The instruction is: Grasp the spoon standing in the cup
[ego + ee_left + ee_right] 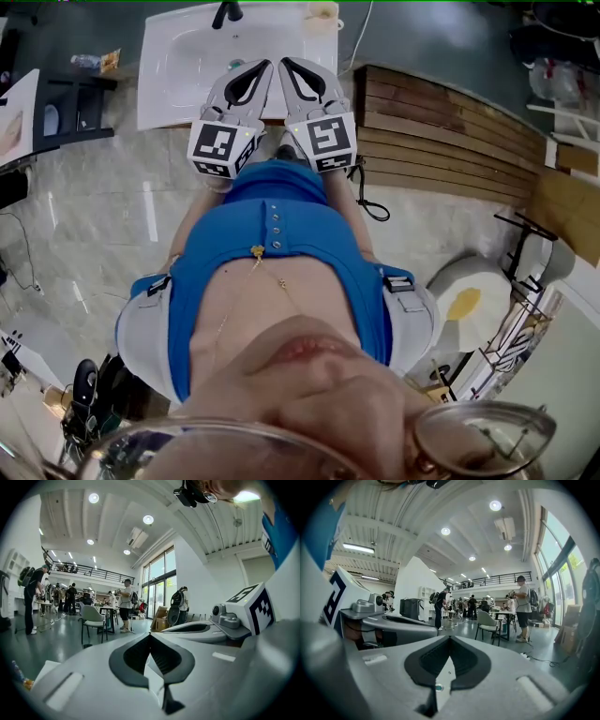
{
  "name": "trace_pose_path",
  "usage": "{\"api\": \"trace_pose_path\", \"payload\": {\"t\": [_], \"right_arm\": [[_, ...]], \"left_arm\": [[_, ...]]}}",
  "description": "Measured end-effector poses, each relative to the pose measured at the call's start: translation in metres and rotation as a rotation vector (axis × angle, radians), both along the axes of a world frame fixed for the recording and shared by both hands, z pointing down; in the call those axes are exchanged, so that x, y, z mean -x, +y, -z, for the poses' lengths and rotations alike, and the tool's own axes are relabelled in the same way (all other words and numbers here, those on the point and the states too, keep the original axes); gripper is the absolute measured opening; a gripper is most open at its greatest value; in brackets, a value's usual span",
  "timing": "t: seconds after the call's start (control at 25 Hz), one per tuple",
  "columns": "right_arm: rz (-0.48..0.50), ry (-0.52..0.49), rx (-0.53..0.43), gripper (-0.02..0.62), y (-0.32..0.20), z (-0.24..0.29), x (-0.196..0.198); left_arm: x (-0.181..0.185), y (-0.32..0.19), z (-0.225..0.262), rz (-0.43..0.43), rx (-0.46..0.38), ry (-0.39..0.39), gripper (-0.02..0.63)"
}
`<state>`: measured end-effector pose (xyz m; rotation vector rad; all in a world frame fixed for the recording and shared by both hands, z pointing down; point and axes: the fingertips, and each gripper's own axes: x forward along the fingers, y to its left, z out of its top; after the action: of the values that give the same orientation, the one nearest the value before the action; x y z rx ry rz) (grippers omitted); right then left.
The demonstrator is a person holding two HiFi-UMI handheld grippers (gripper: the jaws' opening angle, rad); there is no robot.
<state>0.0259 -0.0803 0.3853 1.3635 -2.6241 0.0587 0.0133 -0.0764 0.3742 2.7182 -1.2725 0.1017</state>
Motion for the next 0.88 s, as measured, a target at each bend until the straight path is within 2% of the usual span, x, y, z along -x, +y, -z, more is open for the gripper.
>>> {"api": "trace_pose_path", "payload": {"t": [0.24, 0.48, 0.72, 0.88], "right_arm": [[0.034, 0.004, 0.012, 0.002, -0.015, -0.007, -0.007], [0.036, 0.022, 0.023, 0.002, -0.027, -0.013, -0.014], [-0.008, 0.04, 0.032, 0.002, -0.042, -0.018, -0.013], [-0.08, 0.036, 0.033, 0.002, -0.055, -0.019, -0.01]], "left_arm": [[-0.005, -0.013, -0.006, 0.031, 0.003, -0.026, 0.0], [-0.008, -0.023, -0.01, 0.044, 0.017, -0.014, 0.0], [-0.004, -0.039, -0.016, 0.003, 0.029, -0.008, 0.0], [-0.001, -0.051, -0.019, -0.067, 0.032, -0.011, 0.0]]}}
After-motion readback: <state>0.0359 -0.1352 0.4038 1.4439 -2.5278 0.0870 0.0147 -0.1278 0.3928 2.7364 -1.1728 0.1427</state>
